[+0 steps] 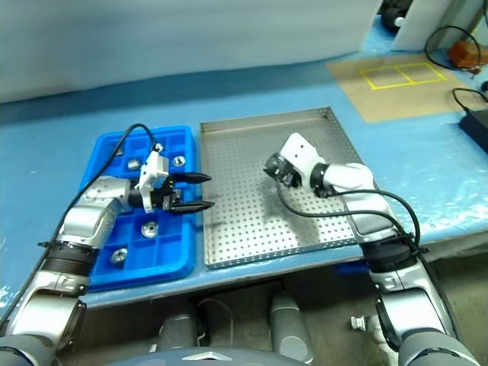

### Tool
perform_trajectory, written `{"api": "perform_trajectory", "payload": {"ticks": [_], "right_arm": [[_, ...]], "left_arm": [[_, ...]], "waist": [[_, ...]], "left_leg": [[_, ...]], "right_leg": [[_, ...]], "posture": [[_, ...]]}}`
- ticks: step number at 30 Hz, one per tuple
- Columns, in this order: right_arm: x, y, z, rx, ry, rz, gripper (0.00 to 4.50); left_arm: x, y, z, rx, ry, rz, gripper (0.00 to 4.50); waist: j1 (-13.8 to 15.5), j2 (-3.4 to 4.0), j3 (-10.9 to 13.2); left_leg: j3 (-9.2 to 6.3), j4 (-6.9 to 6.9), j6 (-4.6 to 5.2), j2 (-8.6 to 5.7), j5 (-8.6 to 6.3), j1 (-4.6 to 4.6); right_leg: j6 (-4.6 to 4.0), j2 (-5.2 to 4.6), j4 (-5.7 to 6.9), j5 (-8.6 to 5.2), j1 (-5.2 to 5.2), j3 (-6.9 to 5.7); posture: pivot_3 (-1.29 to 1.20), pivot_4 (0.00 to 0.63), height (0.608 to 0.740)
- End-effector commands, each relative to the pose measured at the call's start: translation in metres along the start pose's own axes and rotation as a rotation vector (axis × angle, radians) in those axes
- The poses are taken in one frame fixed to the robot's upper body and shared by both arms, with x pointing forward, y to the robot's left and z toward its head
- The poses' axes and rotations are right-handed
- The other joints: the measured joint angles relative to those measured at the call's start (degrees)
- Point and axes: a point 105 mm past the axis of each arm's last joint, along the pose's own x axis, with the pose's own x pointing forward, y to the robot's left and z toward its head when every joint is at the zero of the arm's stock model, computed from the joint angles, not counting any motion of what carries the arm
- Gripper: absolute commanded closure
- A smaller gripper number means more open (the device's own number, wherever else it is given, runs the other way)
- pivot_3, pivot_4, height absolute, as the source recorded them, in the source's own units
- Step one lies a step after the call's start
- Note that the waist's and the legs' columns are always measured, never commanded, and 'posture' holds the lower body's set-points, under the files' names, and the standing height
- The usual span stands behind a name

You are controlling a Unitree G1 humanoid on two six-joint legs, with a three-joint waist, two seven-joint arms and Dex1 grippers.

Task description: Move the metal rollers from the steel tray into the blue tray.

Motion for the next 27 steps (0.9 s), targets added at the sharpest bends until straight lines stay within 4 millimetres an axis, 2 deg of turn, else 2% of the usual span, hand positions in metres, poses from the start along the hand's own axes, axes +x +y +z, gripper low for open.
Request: {"api": "perform_trajectory", "payload": {"ticks": [1,4,6,12,15,20,27], "right_arm": [[0.012,0.008,0.032,-0.05,-0.111,0.118,2.76],[0.02,0.026,0.053,-0.038,-0.178,0.282,2.76],[0.022,0.04,0.058,-0.032,-0.192,0.404,2.76],[0.03,0.065,0.056,-0.055,-0.192,0.602,2.76],[0.033,0.086,0.053,-0.063,-0.2,0.717,2.76],[0.039,0.102,0.054,-0.049,-0.212,0.818,2.76],[0.051,0.12,0.049,-0.008,-0.186,0.929,2.76]], "left_arm": [[-0.021,-0.002,0.013,0.039,-0.006,0.077,0.82],[-0.041,-0.008,0.015,0.037,0.022,0.143,0.82],[-0.053,-0.015,0.017,0.024,0.038,0.179,0.82],[-0.08,-0.045,0.019,-0.009,0.095,0.255,0.82],[-0.089,-0.063,0.02,-0.033,0.118,0.287,0.82],[-0.094,-0.084,0.022,-0.063,0.141,0.314,0.82],[-0.094,-0.096,0.024,-0.087,0.143,0.359,0.82]], "waist": [[1.3,0.0,0.0],[2.9,0.0,0.0],[4.4,0.01,0.0],[7.2,-0.01,0.0],[8.6,-0.04,0.0],[10.1,-0.05,0.0],[11.6,-0.06,0.0]], "left_leg": [[0.0,-0.04,-0.05,0.05,0.03,0.01],[-0.01,-0.2,-0.2,0.22,0.11,0.0],[-0.01,-0.34,-0.26,0.23,0.15,-0.02],[-0.02,-0.44,-0.32,0.22,0.18,-0.04],[-0.07,-0.49,-0.42,0.27,0.24,-0.05],[-0.23,-0.73,-0.54,0.25,0.31,-0.05],[-0.33,-0.98,-0.68,0.24,0.39,-0.1]], "right_leg": [[0.0,0.04,0.01,0.0,-0.01,-0.01],[-0.01,0.15,0.04,-0.01,-0.09,-0.14],[-0.02,0.16,0.03,-0.01,-0.16,-0.18],[-0.04,0.14,0.02,-0.03,-0.2,-0.27],[-0.04,0.13,0.07,-0.04,-0.21,-0.34],[-0.03,0.13,0.09,-0.04,-0.26,-0.46],[-0.03,0.15,0.07,-0.06,-0.4,-0.51]], "posture": [[-0.12,0.15,0.74],[-0.03,0.15,0.74],[0.02,0.15,0.74],[0.13,0.15,0.74],[0.22,0.15,0.74],[0.29,0.15,0.74],[0.35,0.15,0.74]]}}
